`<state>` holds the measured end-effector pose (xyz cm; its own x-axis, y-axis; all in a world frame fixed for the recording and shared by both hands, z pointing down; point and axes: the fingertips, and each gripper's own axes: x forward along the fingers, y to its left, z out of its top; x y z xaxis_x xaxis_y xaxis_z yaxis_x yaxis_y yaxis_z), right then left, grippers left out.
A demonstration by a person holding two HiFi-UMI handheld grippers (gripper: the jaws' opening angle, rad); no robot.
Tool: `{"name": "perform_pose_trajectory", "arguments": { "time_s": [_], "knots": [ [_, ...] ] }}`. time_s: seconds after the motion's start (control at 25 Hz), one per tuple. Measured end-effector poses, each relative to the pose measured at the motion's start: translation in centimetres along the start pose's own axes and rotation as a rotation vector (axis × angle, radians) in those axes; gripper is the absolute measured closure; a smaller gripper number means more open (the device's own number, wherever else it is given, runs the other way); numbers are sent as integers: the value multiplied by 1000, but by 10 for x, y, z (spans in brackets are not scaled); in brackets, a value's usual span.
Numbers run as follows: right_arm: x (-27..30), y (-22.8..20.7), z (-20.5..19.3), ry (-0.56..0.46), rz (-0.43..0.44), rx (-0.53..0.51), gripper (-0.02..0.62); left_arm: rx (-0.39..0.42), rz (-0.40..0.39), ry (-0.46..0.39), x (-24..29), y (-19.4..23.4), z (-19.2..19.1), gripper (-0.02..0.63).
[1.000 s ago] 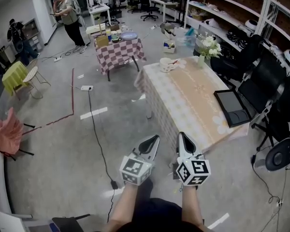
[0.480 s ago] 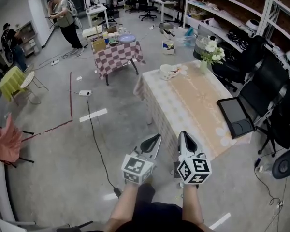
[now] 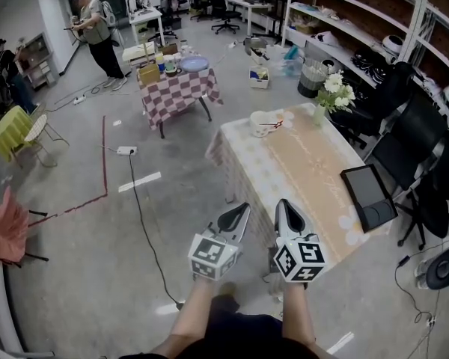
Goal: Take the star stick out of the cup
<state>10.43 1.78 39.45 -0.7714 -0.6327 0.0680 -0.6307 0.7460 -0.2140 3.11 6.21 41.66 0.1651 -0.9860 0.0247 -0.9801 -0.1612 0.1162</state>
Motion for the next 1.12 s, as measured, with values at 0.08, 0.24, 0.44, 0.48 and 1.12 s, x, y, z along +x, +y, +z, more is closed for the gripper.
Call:
{"name": "perform_pose_trajectory", "arguments": {
  "time_s": [0.08,0.24,0.44,0.48,1.12],
  "knots": [
    [14,0,1,1,5,-5,592,7,-7,2,10,9,2,594],
    [39,-2,6,-1,22,-2,592,23,-3,7,27,30,7,594],
    [66,-4,7,-2,8,2,592,29,3,7,39,55,10,594],
    [71,-5,6,0,4,3,592,28,7,10,40,60,9,594],
    [82,-20,-4,2,-55,27,592,6,86,30,30,106,-6,594]
  ]
}}
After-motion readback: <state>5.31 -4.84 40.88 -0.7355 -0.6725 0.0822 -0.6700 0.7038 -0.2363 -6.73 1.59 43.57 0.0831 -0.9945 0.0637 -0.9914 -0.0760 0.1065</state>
